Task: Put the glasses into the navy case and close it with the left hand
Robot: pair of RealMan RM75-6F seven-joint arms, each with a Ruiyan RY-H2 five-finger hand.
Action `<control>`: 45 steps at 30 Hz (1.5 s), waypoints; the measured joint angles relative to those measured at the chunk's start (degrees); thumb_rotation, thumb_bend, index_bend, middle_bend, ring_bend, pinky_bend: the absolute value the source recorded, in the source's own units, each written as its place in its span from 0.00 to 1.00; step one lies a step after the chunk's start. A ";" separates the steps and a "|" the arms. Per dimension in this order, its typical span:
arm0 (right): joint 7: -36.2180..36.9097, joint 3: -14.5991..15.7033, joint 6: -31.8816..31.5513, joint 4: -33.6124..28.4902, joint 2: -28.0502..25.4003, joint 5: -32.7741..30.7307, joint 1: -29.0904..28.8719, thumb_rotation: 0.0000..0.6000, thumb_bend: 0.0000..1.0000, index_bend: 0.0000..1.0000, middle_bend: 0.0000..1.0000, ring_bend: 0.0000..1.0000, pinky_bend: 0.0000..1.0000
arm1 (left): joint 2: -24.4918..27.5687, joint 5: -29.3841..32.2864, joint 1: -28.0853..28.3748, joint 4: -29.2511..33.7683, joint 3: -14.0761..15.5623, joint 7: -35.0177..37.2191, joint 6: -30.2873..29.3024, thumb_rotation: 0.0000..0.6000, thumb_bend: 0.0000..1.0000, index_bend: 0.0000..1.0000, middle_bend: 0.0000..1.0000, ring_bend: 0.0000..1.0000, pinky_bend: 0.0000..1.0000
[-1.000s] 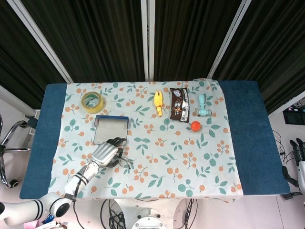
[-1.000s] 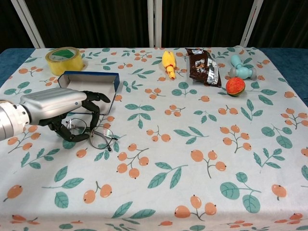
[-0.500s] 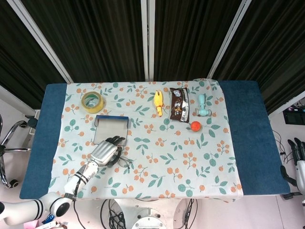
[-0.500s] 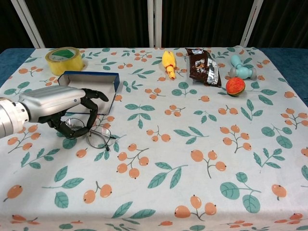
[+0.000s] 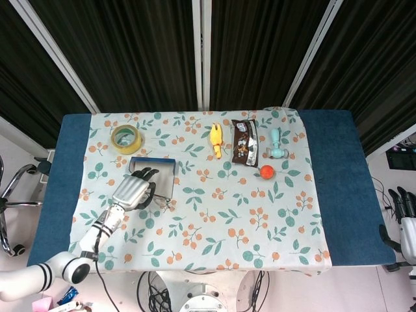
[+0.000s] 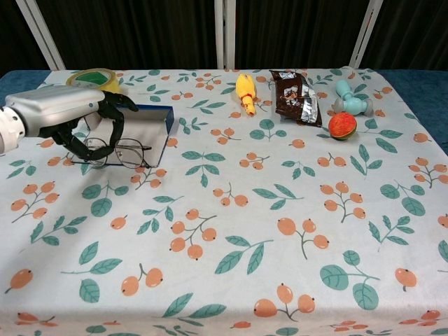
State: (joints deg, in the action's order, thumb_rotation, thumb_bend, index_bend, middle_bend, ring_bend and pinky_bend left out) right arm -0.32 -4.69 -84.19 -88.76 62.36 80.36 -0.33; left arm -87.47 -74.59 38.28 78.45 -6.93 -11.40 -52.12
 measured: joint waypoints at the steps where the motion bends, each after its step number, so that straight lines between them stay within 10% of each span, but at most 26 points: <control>1: -0.16 0.00 -0.12 0.04 0.03 0.01 0.04 1.00 0.31 0.00 0.00 0.00 0.00 | -0.21 0.34 0.45 -0.89 -0.17 -0.51 0.49 1.00 0.49 0.67 0.11 0.09 0.22; 23: -0.60 -0.55 0.16 1.37 0.46 -1.75 0.27 1.00 0.32 0.00 0.00 0.00 0.00 | -11.75 9.77 6.97 -19.14 -3.87 -14.15 2.35 1.00 0.51 0.70 0.11 0.08 0.22; 45: 0.65 -0.97 2.32 1.95 0.22 -2.89 -0.58 1.00 0.32 0.00 0.00 0.00 0.00 | -15.72 18.19 10.59 -24.66 -7.84 -18.93 4.43 1.00 0.54 0.69 0.11 0.09 0.22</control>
State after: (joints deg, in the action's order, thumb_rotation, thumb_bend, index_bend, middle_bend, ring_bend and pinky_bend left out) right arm 0.33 -5.66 -81.87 -86.81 62.59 77.47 -0.90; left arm -103.20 -56.40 48.87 53.79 -14.77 -30.33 -47.70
